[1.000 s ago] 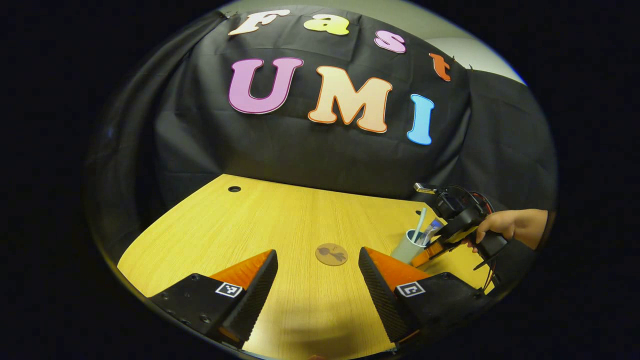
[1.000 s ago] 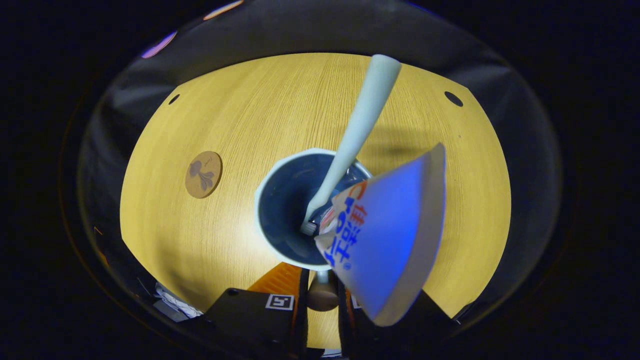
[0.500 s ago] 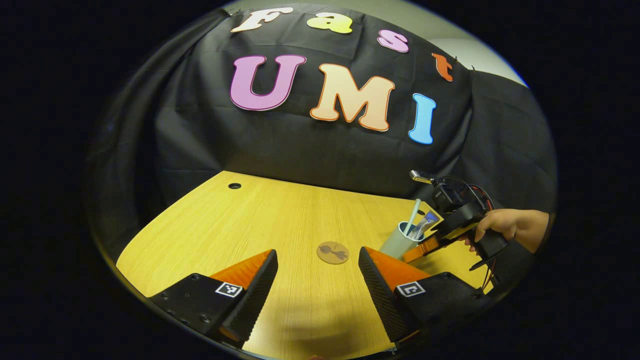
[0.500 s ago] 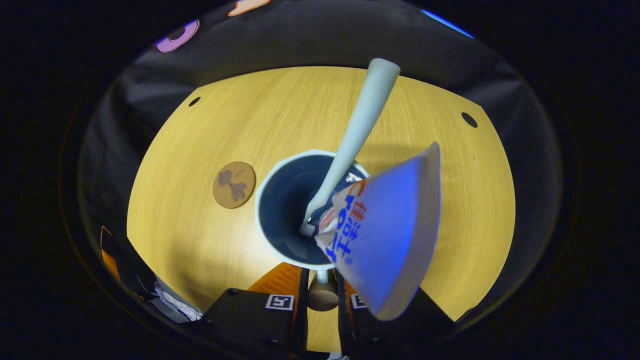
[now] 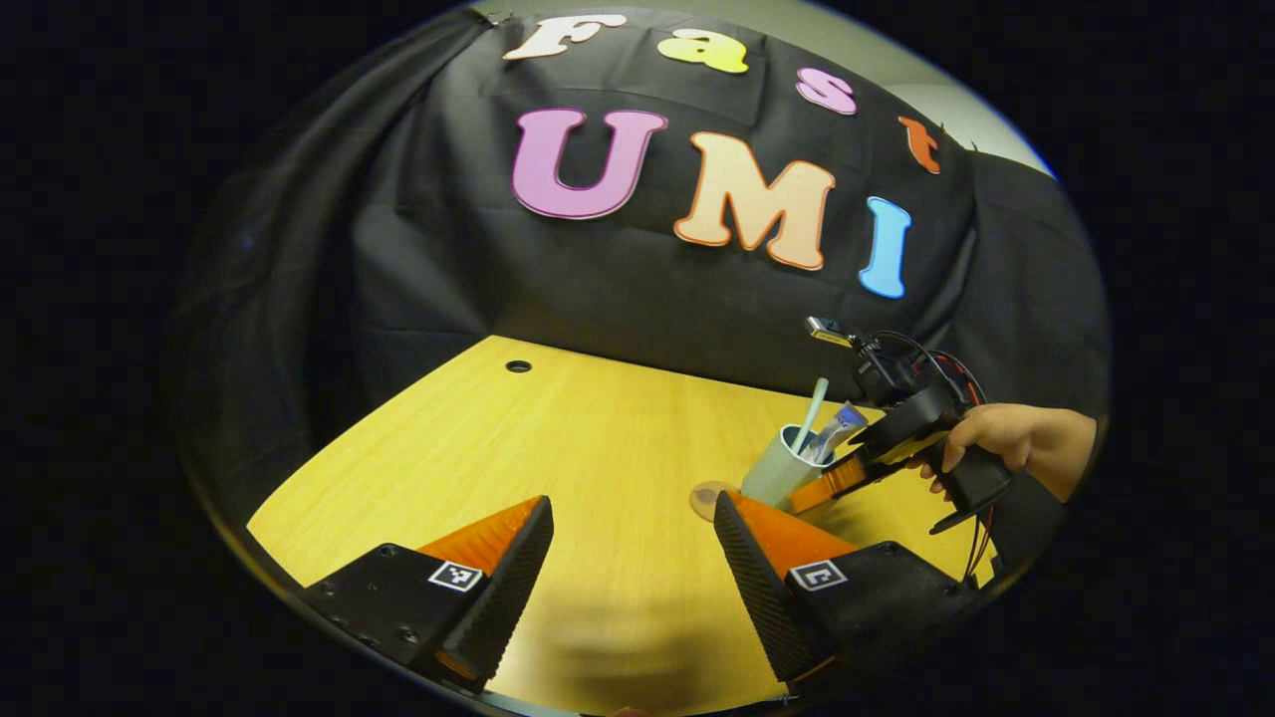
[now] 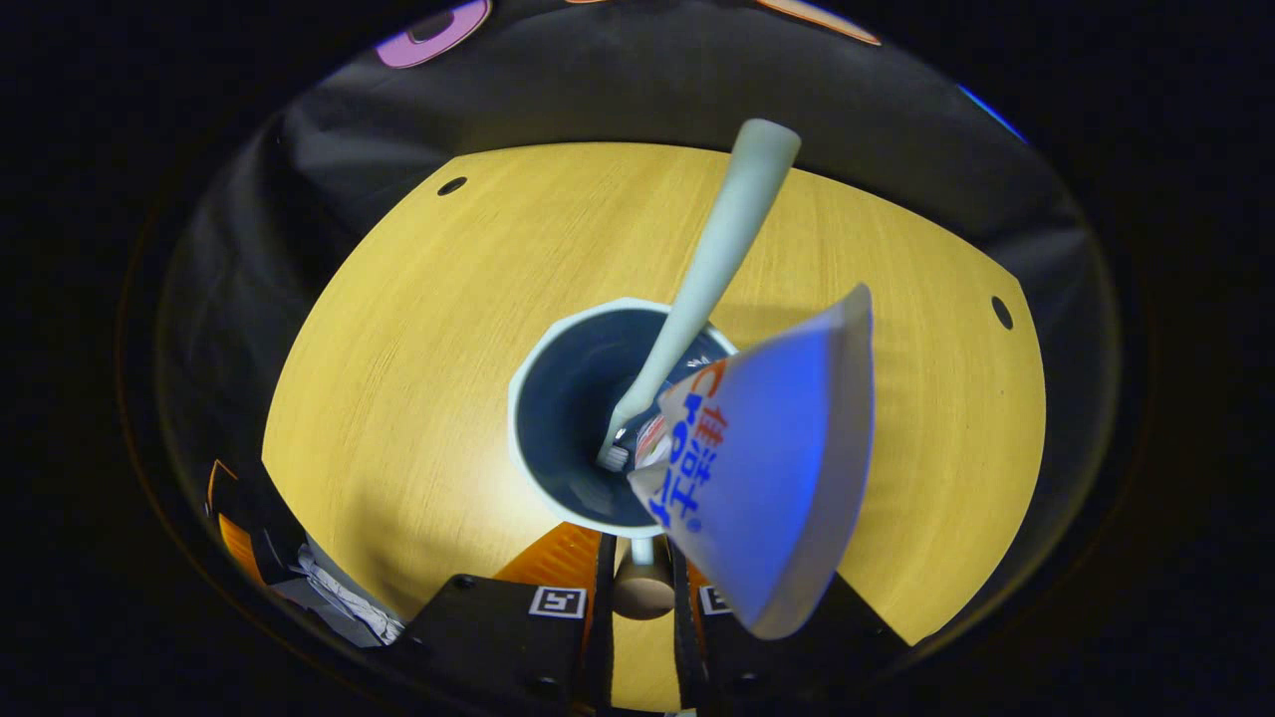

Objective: Put the toothbrush and toothpaste on the desktop into the cup, then pick up the cup and place it on the coaster on the desktop.

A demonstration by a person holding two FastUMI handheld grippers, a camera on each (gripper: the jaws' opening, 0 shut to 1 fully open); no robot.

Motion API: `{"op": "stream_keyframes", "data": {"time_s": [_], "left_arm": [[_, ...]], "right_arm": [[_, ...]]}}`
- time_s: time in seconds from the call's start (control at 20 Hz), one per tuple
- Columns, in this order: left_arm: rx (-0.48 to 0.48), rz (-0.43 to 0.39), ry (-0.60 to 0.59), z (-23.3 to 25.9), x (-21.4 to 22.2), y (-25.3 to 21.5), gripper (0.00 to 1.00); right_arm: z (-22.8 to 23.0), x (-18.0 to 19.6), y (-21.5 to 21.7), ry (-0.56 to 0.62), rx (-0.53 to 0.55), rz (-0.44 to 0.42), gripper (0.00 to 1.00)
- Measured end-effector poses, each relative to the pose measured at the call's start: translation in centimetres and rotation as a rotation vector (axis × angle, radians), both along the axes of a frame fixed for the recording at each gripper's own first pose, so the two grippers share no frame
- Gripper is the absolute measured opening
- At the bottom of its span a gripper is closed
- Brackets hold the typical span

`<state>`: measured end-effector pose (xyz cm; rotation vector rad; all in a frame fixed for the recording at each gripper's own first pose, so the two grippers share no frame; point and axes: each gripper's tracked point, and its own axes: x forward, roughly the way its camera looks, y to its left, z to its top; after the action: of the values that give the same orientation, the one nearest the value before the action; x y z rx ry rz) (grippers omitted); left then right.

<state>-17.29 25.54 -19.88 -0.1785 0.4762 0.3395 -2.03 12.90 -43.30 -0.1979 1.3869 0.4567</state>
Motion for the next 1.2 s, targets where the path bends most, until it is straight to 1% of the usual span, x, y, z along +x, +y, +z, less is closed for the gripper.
{"op": "stream_keyframes", "data": {"time_s": [0.15,0.3,0.4,0.5,0.6,0.7,0.75,0.8,0.9,1.05,1.1,1.2], "left_arm": [[0.017,0.047,0.002,0.1,-1.4,2.5,0.95],[0.014,0.086,0.014,-0.2,-2.8,4.3,0.95],[0.017,0.102,0.018,-0.3,-3.5,5.3,0.95],[0.022,0.112,0.02,-0.2,-3.7,6.0,0.95],[0.022,0.11,0.023,-0.3,-3.7,6.2,0.95],[0.025,0.097,0.025,-0.2,-3.2,5.9,0.95],[0.03,0.089,0.025,-0.3,-2.8,5.8,0.95],[0.035,0.081,0.028,-0.2,-2.4,5.5,0.95],[0.033,0.064,0.028,-0.2,-1.5,4.8,0.96],[0.037,0.034,0.015,0.4,-0.3,3.4,0.95],[0.043,0.017,0.011,0.6,0.2,2.8,0.95],[0.066,-0.016,0.006,0.9,1.5,1.6,0.95]], "right_arm": [[0.0,0.2,-0.2,-0.01,-0.01,0.034,0.23],[0.1,0.2,-0.4,-0.009,-0.029,0.058,0.23],[-0.1,0.0,-0.7,-0.002,-0.053,0.083,0.23],[0.1,0.6,-0.7,-0.019,-0.072,0.099,0.23],[0.0,0.3,-0.7,-0.03,-0.083,0.099,0.23],[0.5,0.5,-0.8,-0.053,-0.094,0.12,0.26],[1.2,0.4,-0.6,-0.059,-0.082,0.126,0.26],[1.7,0.1,-0.5,-0.058,-0.064,0.126,0.31],[2.3,0.4,-0.7,-0.068,-0.054,0.122,0.33],[2.9,0.4,-1.6,-0.091,-0.047,0.138,0.37],[3.4,0.4,-1.9,-0.101,-0.034,0.134,0.59],[4.4,-0.1,-2.8,-0.126,-0.002,0.095,0.76]]}}
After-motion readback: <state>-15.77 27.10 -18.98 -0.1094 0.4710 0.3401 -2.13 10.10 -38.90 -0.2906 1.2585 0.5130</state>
